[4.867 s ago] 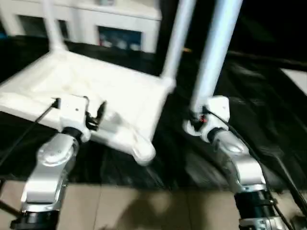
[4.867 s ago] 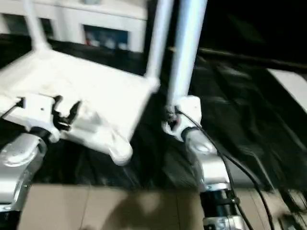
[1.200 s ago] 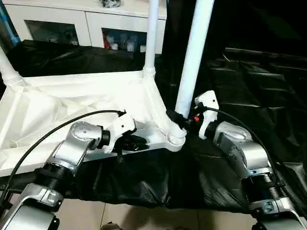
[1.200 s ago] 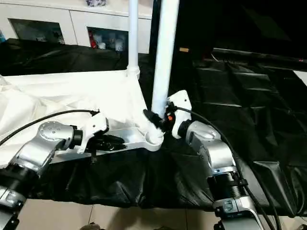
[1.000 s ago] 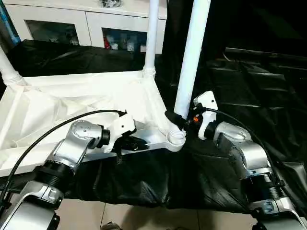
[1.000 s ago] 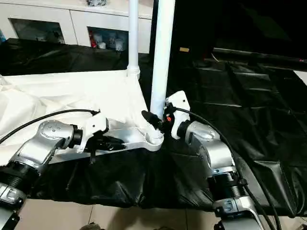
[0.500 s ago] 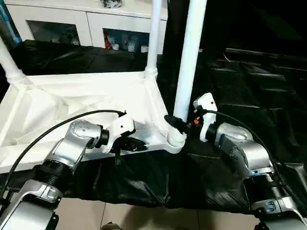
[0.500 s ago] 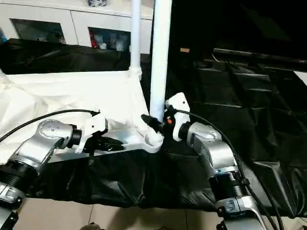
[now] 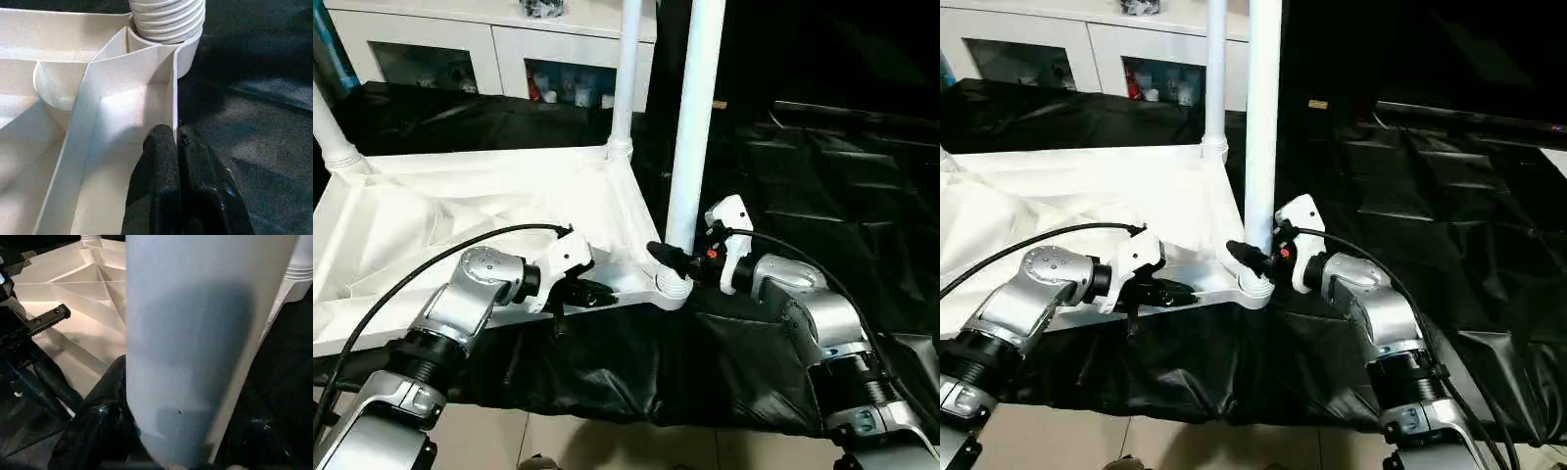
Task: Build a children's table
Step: Insert table leg to table base
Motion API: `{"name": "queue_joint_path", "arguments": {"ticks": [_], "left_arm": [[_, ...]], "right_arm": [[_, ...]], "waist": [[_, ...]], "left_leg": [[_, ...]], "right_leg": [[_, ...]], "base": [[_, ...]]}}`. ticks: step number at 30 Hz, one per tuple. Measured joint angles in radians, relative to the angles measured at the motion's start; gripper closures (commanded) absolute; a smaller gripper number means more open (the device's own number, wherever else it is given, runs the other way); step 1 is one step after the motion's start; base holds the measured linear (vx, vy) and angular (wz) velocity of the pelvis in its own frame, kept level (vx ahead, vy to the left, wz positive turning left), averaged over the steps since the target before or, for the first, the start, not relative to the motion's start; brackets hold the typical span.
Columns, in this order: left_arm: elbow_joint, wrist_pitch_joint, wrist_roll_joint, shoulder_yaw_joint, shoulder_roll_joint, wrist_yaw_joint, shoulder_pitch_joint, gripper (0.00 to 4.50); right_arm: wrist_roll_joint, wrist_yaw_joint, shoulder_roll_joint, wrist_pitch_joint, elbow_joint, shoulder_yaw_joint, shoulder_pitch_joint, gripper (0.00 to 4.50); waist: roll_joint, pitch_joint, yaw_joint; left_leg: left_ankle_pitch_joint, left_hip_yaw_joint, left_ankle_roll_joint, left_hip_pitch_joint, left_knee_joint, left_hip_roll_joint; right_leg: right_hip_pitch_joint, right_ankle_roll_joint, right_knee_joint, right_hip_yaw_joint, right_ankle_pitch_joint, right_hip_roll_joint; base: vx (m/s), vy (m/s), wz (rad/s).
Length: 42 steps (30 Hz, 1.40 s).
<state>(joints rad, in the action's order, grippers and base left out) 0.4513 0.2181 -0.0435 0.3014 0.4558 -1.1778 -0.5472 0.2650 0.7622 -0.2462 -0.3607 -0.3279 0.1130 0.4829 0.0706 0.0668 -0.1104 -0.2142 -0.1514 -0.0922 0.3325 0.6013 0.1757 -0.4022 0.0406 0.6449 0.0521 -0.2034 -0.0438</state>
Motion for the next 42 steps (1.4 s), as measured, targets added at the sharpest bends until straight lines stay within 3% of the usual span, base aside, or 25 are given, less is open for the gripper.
{"name": "queue_joint_path", "arguments": {"ticks": [9,13,18,23,26,34,42], "left_arm": [[-0.007,0.003,-0.003,-0.003,0.008,-0.007,0.004,4.5],[-0.007,0.005,-0.003,-0.003,0.007,-0.008,0.003,4.5],[-0.006,0.009,-0.003,-0.003,0.003,-0.007,0.002,4.5],[0.0,0.011,-0.002,-0.002,-0.001,-0.006,-0.001,4.5],[0.007,0.008,-0.001,0.0,-0.004,-0.006,-0.006,4.5],[0.015,-0.001,0.0,0.002,-0.003,-0.006,-0.008,4.5],[0.014,-0.001,-0.001,0.002,0.006,-0.008,-0.007,4.5]], "right_arm": [[0.07,0.02,0.052,0.046,-0.102,-0.081,-0.002,2.61],[0.136,0.047,0.076,0.077,-0.131,-0.146,-0.037,2.61],[0.166,0.06,0.106,0.159,-0.157,-0.184,-0.077,2.61],[0.163,0.055,0.116,0.246,-0.156,-0.181,-0.114,2.61],[0.125,0.047,0.105,0.281,-0.132,-0.155,-0.129,2.61],[0.009,0.051,0.048,0.31,-0.07,-0.061,-0.119,2.62],[-0.003,0.095,0.031,0.32,-0.107,-0.033,-0.084,2.62]], "waist": [[0.001,0.0,0.005],[0.0,0.0,0.003],[0.0,0.0,-0.001],[-0.002,0.0,-0.002],[-0.002,0.0,-0.002],[-0.001,-0.001,-0.001],[0.0,-0.001,0.003]], "left_leg": [[0.0,0.0,0.0,0.0,-0.001,0.0],[0.0,0.0,0.0,0.0,-0.001,0.0],[0.0,0.0,0.0,0.0,-0.002,0.0],[0.0,0.0,0.0,0.0,-0.002,0.0],[0.0,0.0,0.0,0.0,-0.001,0.0],[0.0,0.0,0.0,-0.001,-0.002,0.001],[0.0,0.0,0.0,-0.001,-0.002,0.001]], "right_leg": [[0.0,0.0,0.0,0.0,0.0,0.0],[0.0,0.0,-0.001,0.001,0.0,0.0],[0.0,0.001,-0.001,0.001,0.0,0.0],[0.001,0.001,-0.002,0.001,0.0,0.0],[0.001,0.001,-0.002,0.001,0.0,0.0],[0.002,0.0,-0.003,0.002,0.0,0.0],[0.002,-0.002,-0.003,0.002,-0.002,0.0]], "base": [[0.0,0.0,0.0],[0.0,0.0,0.0],[0.0,0.0,0.0],[0.0,0.0,0.0],[0.0,0.0,0.0],[0.0,0.0,0.0],[0.0,0.0,0.0]]}}
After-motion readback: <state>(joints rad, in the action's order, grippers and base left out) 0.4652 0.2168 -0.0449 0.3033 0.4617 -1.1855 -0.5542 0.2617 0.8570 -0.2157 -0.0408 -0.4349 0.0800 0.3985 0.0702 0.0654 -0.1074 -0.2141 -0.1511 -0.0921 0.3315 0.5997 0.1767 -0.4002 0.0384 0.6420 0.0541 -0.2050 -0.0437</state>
